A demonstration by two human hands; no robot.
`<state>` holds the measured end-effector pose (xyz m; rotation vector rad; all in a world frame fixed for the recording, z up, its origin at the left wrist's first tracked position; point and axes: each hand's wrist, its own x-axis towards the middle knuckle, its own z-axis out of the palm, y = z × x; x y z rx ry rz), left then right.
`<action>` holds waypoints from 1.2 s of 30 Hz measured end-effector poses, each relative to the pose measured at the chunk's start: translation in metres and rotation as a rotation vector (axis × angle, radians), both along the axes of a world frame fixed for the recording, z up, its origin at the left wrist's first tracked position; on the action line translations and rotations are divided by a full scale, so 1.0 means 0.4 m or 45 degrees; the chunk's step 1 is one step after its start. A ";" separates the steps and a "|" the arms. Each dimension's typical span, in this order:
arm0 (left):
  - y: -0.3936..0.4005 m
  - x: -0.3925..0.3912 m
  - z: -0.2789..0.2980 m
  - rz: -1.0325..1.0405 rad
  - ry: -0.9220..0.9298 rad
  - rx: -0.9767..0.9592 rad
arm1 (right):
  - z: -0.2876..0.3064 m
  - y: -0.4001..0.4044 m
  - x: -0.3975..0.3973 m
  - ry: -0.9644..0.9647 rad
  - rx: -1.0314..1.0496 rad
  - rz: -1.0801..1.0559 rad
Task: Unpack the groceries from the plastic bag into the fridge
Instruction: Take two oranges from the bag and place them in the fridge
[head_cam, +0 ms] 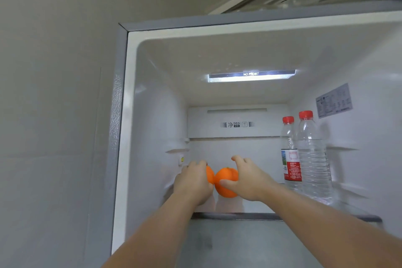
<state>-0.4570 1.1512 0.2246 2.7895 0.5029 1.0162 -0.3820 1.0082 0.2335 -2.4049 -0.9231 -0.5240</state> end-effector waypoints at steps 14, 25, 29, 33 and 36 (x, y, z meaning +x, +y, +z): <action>-0.054 -0.116 0.002 -0.240 -0.050 0.168 | -0.012 -0.077 -0.135 0.014 0.060 -0.059; -0.084 -0.284 -0.132 -0.637 -0.185 0.163 | -0.153 -0.150 -0.387 -0.139 0.293 -0.291; -0.101 -0.325 -0.205 -0.762 -0.113 0.088 | -0.225 -0.200 -0.483 -0.069 0.164 -0.385; -0.112 -0.367 -0.236 -0.840 -0.024 0.109 | -0.255 -0.261 -0.561 -0.037 0.085 -0.456; -0.137 -0.394 -0.229 -0.878 0.032 0.110 | -0.254 -0.321 -0.620 -0.022 0.063 -0.484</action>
